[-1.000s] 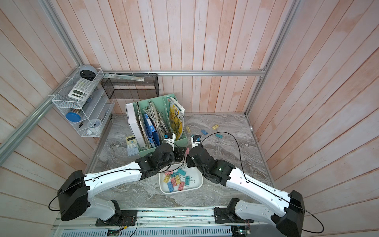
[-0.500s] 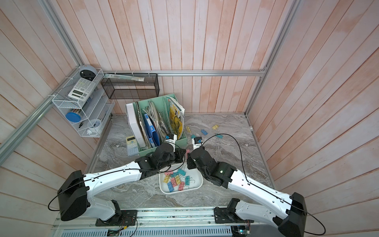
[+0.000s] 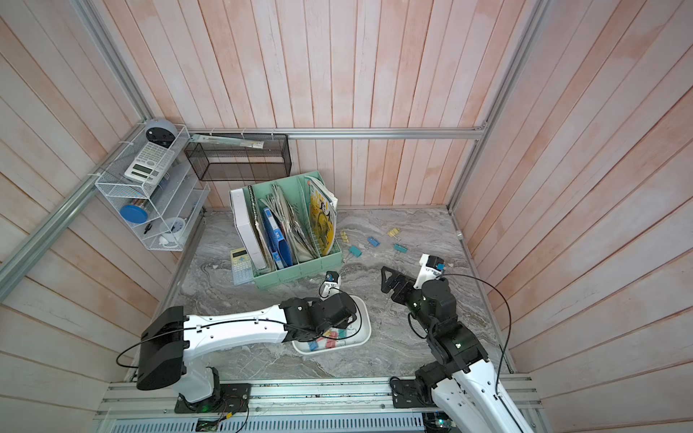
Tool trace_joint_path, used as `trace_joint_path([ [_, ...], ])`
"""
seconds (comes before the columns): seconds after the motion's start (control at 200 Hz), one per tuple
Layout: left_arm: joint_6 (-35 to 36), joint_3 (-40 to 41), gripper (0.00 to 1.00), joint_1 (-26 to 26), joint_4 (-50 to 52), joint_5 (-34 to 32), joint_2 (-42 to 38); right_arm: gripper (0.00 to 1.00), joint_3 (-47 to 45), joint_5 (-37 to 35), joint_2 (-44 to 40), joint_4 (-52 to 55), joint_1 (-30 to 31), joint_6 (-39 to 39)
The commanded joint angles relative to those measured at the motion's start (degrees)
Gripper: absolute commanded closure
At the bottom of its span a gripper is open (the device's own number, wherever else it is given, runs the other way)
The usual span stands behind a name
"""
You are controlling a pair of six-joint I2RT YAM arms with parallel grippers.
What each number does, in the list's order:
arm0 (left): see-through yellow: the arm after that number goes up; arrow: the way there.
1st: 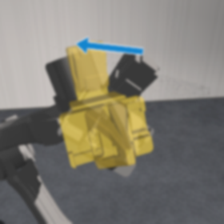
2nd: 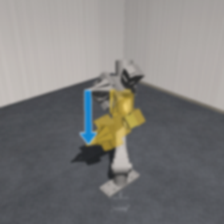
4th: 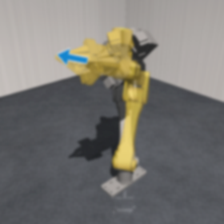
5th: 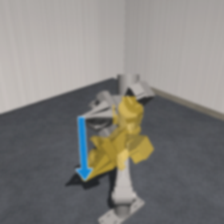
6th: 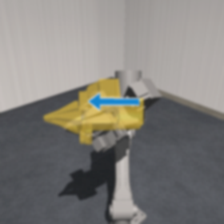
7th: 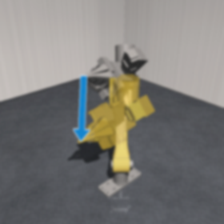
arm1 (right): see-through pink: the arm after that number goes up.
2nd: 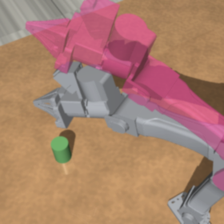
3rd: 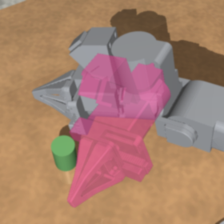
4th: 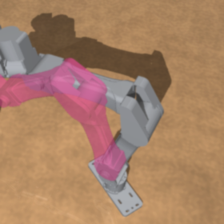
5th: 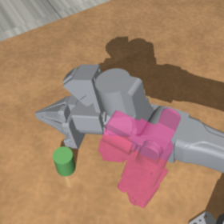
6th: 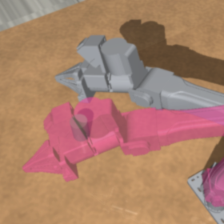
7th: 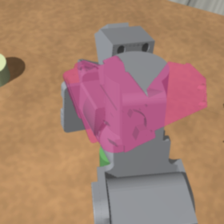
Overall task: Put the binder clips in the storage box
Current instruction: Place the binder clip in the storage box.
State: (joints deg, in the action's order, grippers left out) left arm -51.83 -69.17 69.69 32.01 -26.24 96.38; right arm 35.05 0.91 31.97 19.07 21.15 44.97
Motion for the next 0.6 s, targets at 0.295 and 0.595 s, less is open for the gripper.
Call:
trace_joint_path([
  [0.295,-1.47,2.89,0.95,0.97,-2.34,2.25,4.77,0.02,-3.16,12.21,2.66,1.53,-2.60,2.03],
  [0.595,2.56,11.65,0.68,-2.00,-9.94,1.91,-12.84,0.05,6.13,7.06,16.38,3.76,-2.60,-6.65],
])
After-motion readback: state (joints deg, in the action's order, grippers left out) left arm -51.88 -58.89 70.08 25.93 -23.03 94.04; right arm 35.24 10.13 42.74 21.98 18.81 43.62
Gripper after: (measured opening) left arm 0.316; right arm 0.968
